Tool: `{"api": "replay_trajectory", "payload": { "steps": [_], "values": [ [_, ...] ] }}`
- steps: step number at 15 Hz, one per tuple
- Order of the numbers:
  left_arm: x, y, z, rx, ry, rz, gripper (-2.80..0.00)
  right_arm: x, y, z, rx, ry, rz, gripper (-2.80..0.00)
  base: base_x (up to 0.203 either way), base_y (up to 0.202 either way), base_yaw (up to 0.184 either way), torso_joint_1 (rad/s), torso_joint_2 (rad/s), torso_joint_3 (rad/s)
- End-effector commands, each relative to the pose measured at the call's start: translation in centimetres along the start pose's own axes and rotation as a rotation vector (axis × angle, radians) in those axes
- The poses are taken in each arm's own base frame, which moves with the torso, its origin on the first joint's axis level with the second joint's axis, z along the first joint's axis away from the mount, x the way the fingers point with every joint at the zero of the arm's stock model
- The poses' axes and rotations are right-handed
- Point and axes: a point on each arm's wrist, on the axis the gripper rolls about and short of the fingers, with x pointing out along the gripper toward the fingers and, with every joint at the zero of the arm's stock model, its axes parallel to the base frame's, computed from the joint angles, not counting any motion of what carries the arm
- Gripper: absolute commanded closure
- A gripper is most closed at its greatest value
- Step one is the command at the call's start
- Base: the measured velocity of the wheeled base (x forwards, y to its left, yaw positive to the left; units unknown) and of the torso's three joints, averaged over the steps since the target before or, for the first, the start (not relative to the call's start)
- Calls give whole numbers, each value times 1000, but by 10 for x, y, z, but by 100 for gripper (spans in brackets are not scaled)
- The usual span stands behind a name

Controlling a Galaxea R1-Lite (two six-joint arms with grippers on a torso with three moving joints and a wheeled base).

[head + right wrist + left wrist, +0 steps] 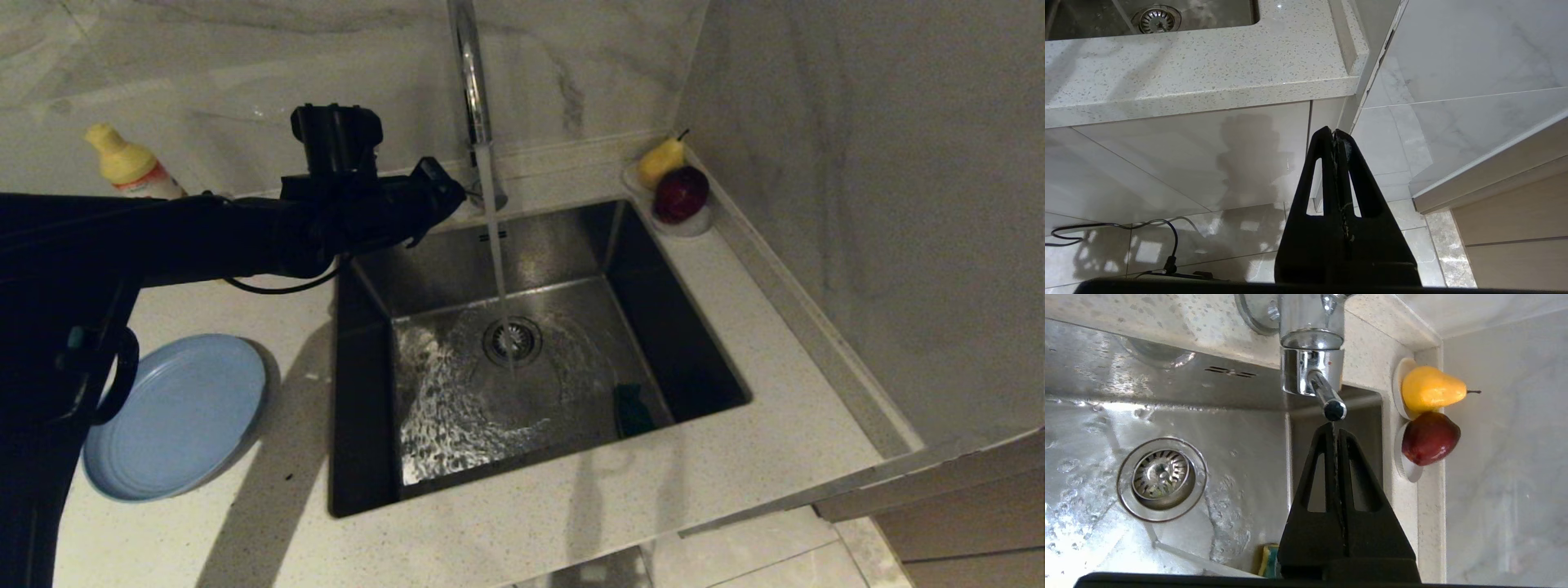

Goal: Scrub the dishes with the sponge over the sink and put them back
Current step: Turn off the faucet

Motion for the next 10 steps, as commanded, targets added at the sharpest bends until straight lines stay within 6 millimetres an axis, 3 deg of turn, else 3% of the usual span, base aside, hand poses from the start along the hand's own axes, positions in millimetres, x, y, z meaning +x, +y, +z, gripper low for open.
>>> {"api": "replay_trajectory", "payload": {
  "steps": [1,10],
  "values": [
    [0,0,1,-2,-20,12,0,0,0,0,0,-2,1,0,0,0,0,0,0,0],
    [6,2,1,27,-59,-20,0,0,0,0,0,-2,1,0,0,0,0,0,0,0]
  ]
}}
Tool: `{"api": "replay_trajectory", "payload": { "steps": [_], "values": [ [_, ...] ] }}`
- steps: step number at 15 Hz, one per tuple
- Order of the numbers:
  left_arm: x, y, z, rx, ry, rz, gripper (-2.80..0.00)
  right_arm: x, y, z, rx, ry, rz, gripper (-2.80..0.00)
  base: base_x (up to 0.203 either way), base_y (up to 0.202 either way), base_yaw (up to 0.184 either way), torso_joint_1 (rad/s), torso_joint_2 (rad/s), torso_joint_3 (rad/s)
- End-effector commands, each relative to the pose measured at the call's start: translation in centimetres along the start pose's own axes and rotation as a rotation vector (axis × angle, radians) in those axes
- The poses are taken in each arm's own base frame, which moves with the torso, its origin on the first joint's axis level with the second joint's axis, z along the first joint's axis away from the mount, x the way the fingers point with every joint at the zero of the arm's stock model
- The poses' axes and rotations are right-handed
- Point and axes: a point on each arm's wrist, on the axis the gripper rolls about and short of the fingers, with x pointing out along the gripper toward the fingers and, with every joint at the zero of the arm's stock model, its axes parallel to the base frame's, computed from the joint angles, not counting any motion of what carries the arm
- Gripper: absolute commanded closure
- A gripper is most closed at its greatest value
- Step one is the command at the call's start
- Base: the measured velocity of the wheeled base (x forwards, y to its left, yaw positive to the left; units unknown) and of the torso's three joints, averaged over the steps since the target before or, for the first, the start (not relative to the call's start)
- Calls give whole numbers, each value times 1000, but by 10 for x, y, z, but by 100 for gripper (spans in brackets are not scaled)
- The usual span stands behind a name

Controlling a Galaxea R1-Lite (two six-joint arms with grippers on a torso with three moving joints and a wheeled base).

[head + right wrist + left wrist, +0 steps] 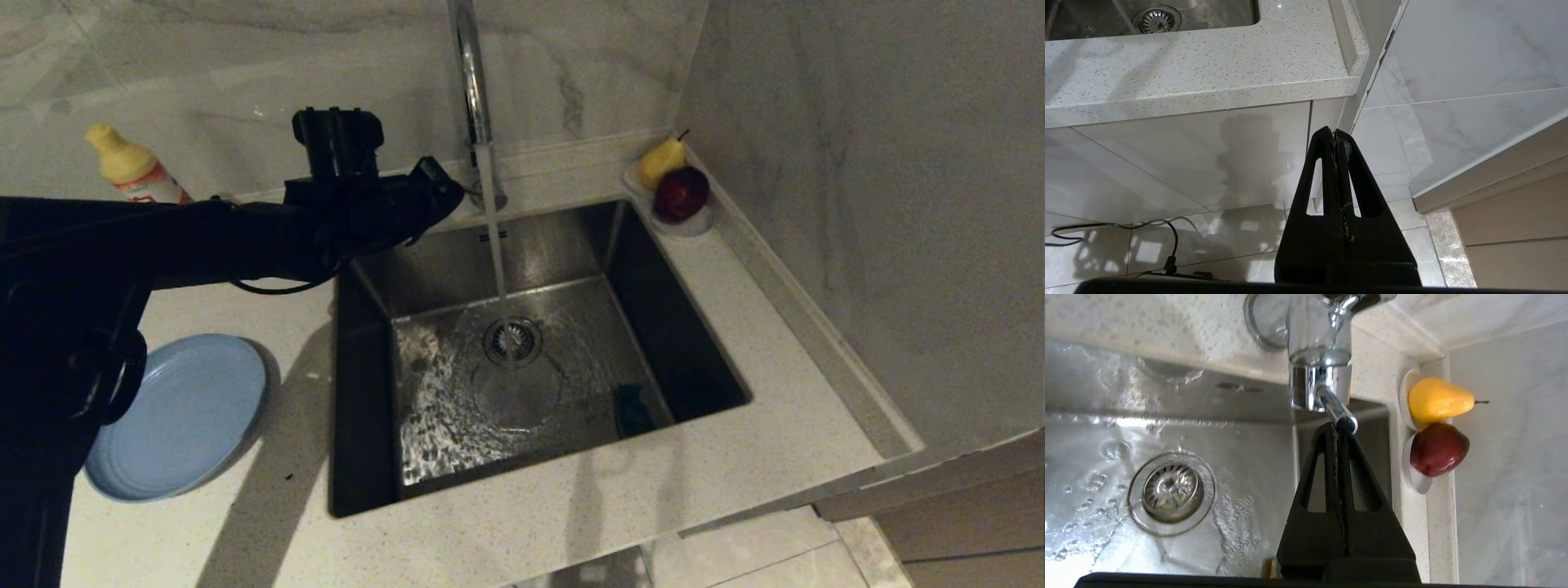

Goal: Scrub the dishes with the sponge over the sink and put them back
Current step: Turn off the faucet

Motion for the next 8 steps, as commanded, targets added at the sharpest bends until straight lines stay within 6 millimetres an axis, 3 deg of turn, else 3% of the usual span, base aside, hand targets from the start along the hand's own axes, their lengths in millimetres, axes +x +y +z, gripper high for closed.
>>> {"api": "replay_trajectory", "payload": {
  "steps": [1,8],
  "values": [
    [3,1,0,-1,-25,-16,0,0,0,0,-1,-2,1,0,0,0,0,0,0,0],
    [7,8,1,3,-85,9,0,0,0,0,-1,-2,1,0,0,0,0,0,0,0]
  ]
}}
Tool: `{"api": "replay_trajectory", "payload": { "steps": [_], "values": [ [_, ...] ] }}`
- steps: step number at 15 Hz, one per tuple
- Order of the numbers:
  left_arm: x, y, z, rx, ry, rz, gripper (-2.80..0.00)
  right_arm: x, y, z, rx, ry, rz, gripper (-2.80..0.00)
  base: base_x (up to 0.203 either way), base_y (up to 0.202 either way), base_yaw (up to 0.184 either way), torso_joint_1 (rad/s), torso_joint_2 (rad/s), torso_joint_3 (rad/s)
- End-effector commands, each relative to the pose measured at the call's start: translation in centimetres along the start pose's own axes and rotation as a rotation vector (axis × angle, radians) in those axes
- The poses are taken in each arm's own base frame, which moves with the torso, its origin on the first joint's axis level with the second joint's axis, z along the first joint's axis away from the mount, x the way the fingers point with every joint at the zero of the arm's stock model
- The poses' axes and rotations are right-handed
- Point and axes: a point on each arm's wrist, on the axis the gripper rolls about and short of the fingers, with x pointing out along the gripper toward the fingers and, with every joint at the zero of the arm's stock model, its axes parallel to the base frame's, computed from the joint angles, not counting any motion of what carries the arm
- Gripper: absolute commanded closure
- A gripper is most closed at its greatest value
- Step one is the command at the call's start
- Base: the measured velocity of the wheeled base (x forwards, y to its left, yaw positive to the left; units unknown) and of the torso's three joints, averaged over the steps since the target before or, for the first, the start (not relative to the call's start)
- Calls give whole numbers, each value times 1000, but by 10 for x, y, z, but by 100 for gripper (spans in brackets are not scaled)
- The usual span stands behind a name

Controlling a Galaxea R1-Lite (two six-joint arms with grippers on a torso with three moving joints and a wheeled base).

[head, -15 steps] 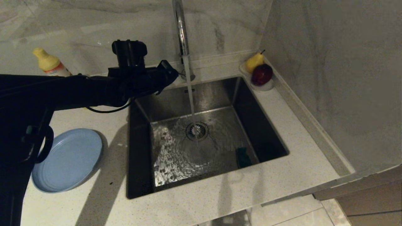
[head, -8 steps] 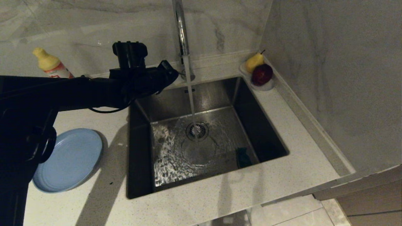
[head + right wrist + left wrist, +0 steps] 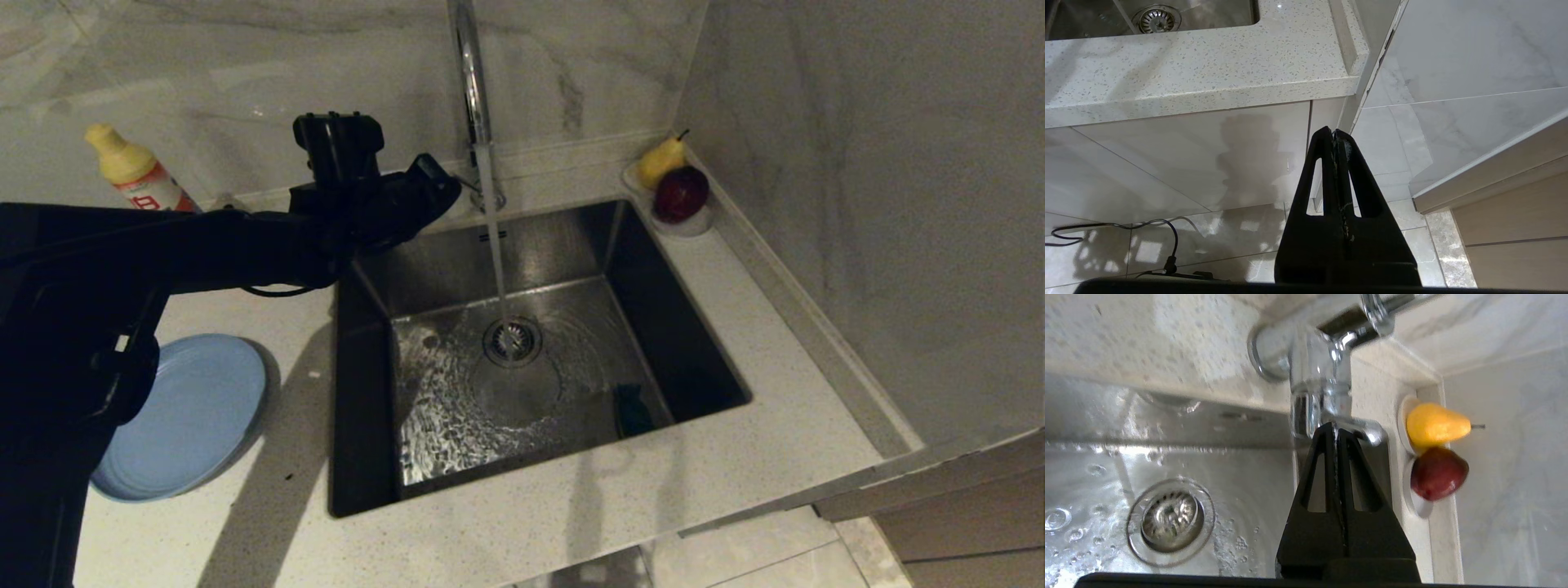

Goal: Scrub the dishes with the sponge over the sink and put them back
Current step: Turn off the faucet

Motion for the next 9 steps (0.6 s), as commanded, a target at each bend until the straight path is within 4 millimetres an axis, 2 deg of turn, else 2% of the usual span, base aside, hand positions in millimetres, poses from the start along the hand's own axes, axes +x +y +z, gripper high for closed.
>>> {"api": "replay_trajectory", "payload": {
  "steps": [1,9],
  "values": [
    [1,3,1,1,-12,2,0,0,0,0,0,-2,1,0,0,0,0,0,0,0],
    [-1,2,6,16,-40,-17,0,0,0,0,0,-2,1,0,0,0,0,0,0,0]
  ]
}}
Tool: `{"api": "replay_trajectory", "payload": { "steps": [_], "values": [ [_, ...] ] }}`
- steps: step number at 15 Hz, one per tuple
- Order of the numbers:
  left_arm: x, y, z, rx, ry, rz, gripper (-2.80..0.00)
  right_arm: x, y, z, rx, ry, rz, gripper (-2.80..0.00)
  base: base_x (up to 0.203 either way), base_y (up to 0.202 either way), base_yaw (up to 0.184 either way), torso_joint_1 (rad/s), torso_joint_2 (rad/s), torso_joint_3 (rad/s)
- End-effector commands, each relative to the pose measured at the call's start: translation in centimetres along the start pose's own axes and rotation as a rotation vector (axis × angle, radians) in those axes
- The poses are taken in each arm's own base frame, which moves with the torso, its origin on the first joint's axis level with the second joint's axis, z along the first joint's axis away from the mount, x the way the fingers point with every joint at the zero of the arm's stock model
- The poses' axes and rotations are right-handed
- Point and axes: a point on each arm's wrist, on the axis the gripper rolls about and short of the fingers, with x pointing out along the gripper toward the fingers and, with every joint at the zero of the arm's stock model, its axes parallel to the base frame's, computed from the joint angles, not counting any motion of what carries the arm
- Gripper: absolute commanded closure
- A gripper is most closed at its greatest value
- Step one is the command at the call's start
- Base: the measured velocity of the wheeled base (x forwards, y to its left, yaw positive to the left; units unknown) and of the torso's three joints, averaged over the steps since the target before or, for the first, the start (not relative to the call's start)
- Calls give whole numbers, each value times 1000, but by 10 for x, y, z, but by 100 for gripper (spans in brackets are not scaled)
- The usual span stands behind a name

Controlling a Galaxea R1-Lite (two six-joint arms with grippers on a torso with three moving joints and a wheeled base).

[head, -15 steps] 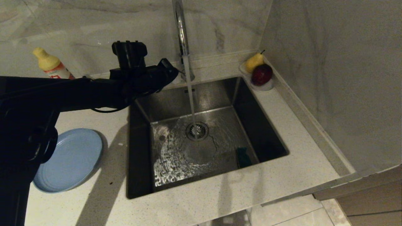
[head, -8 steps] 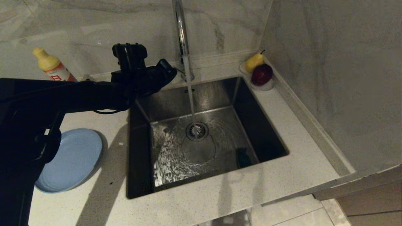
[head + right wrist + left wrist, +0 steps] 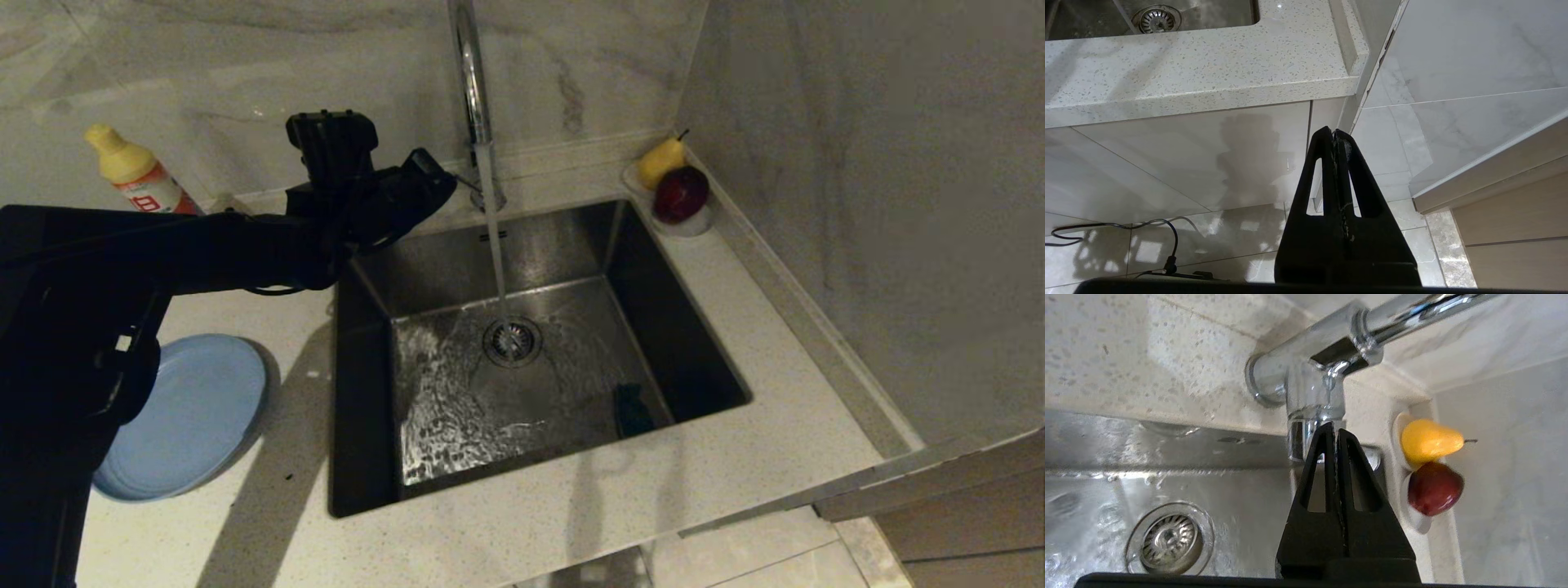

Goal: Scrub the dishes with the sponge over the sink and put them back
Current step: Turn off the faucet

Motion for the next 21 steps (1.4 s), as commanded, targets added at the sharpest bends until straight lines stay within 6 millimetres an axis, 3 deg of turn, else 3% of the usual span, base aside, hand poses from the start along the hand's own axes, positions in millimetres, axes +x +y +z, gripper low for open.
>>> {"api": "replay_trajectory", "payload": {
  "steps": [1,6,21],
  "values": [
    [-4,-3,4,-4,-4,1,0,0,0,0,-1,-2,1,0,0,0,0,0,0,0],
    [-22,-14,11,23,55,33,0,0,0,0,-1,-2,1,0,0,0,0,0,0,0],
    [-10,-11,-3,12,81,13,0,0,0,0,-1,-2,1,0,0,0,0,0,0,0]
  ]
}}
